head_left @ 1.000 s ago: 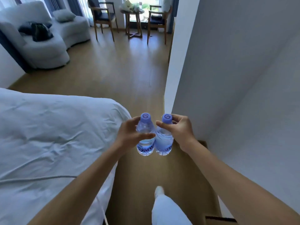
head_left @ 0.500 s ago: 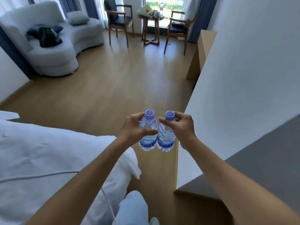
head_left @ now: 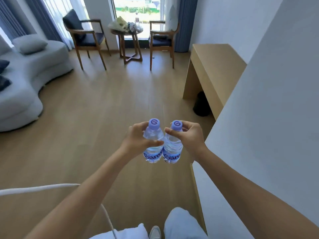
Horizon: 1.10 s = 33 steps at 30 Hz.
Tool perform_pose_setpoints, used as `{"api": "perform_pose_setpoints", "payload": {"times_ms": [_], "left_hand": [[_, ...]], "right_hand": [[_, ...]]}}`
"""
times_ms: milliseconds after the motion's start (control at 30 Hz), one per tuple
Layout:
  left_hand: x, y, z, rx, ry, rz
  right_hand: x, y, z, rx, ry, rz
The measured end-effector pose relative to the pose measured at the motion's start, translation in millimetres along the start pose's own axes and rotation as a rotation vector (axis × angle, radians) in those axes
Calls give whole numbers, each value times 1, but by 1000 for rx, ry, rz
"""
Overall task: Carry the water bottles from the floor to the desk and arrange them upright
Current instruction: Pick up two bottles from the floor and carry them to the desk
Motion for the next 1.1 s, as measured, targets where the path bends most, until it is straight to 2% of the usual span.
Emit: {"api": "perform_pose_setpoints", "payload": {"times_ms": [300,700,967,1100], "left_hand": [[270,-2,-36,27,-68,-91],[606,-25,-31,97,-154,-205],[839,-54,-46,117,-240,-430],[939,-77,-36,125,-277,-555]], "right_hand": [[253,6,0,-30,-1,147],[549,53,-35,-25,-26,332],[744,78,-20,35,-116,592],[817,97,-24,59,-127,652]]}}
Point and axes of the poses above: each hand's wrist, its own x-axis towards the middle knuckle, its own y-axis out of the back of the hand, z = x × y, the point moved 6 cm from there along x, towards the middle knuckle, and after that the axes turned 3 degrees about -y, right-handed, at the moved point
